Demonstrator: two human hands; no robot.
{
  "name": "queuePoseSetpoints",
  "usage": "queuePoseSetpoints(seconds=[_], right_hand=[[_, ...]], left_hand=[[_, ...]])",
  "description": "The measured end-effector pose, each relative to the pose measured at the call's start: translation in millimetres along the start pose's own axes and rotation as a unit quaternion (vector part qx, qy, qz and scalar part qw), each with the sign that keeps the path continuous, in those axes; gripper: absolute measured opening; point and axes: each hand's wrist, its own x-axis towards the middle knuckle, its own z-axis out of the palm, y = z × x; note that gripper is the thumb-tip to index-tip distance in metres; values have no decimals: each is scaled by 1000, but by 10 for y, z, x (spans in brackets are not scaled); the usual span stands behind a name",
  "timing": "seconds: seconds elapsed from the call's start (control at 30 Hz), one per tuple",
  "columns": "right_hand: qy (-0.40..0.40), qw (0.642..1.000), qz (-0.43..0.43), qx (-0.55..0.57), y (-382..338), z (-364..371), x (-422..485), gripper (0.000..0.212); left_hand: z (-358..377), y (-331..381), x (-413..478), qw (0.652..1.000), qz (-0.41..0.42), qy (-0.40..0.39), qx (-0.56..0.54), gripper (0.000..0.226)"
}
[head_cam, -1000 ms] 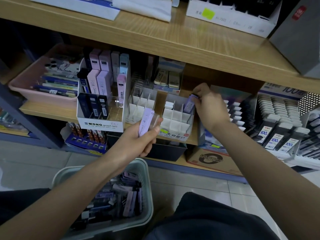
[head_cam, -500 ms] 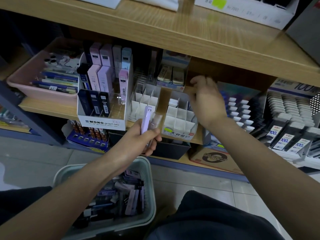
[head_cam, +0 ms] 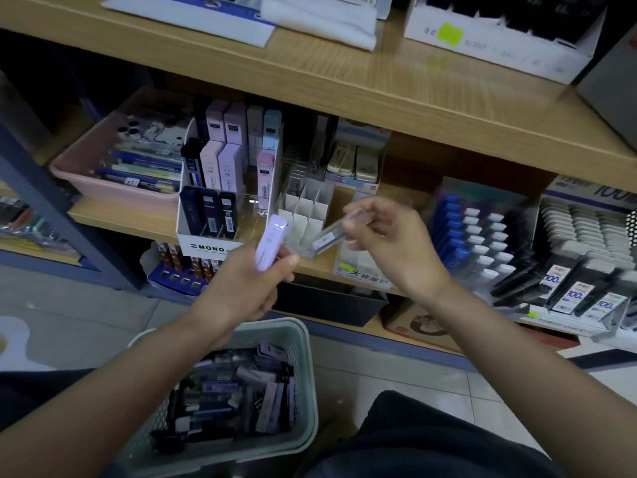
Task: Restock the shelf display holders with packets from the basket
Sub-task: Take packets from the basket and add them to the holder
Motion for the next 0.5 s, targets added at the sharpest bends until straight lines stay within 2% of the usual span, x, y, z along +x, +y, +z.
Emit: queuePoseSetpoints(seconds=[0.07, 0.17, 0.23, 0.37, 0.5], right_hand=[[59, 996, -35, -47, 20, -7, 106, 14], [112, 980, -88, -140, 68, 114, 336, 16], [132, 970, -110, -172, 86, 251, 501, 18], [143, 965, -125, -182, 110, 486, 785, 17], [99, 956, -114, -253, 160, 588, 959, 16]], left_hand=[[-129, 22, 23, 999, 11, 28, 26, 22], [-305, 14, 51, 997, 17, 54, 52, 22], [-390, -15, 81, 998, -10, 62, 25, 21], [-503, -5, 135, 988, -59, 81, -117, 19], [-576, 5, 100, 991, -42, 89, -95, 18]])
